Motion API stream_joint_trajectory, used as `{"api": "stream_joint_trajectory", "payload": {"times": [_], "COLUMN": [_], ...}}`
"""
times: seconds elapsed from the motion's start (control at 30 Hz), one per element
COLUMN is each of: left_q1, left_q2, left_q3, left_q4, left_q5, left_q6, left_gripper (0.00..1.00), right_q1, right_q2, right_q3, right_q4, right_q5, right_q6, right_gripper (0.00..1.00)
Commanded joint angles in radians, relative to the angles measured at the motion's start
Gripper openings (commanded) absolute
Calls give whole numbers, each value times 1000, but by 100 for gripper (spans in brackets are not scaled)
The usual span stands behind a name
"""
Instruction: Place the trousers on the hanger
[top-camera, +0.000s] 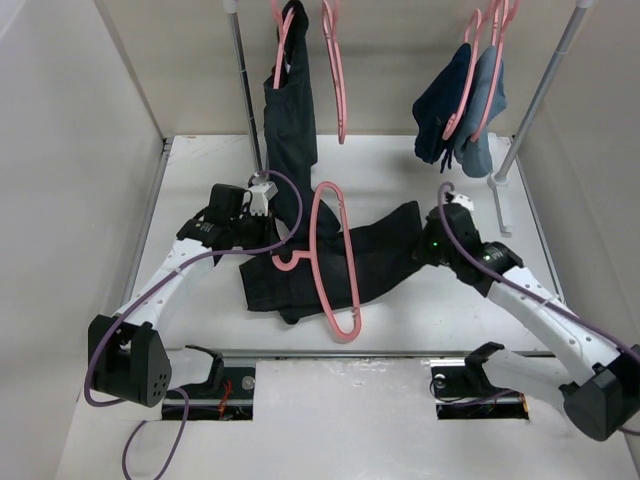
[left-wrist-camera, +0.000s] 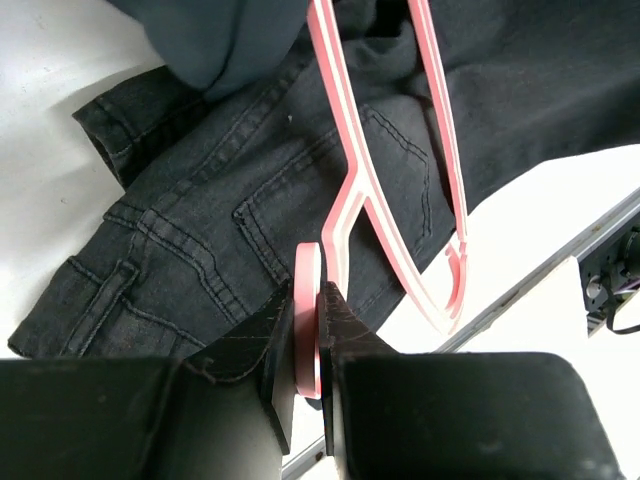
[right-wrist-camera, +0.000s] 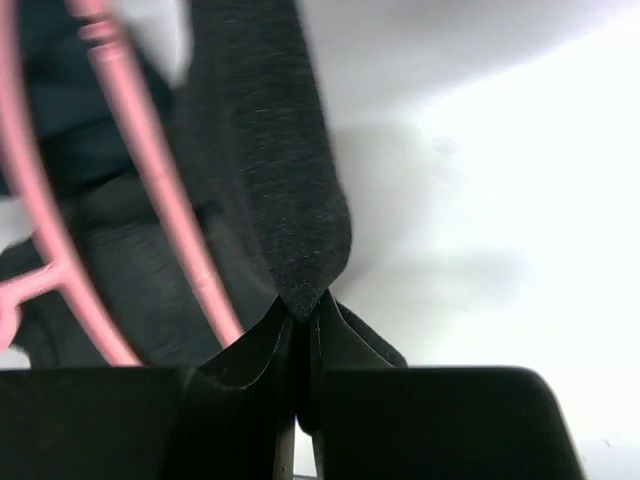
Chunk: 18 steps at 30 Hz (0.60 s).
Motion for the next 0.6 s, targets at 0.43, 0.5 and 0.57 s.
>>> {"api": "stream_joint_trajectory", "payload": {"times": [0.43,0.5,0.57], "left_q1": [-1,-1,-1], "left_q2": [-12,-22,-32], "left_q3": [19,19,30], "left_q4": [8,8,-4], "left_q5": [51,60,86], "left_q6": [38,47,58], "left_gripper": [0,0,0], "right_q1": [444,444,444], "right_q2": [580,646,677], "right_q3": [279,304,304], "right_q4": [458,458,468], "right_q5": [-257,-257,-257], "right_q6": [-167,-177,-167], "right_gripper": [0,0,0]}}
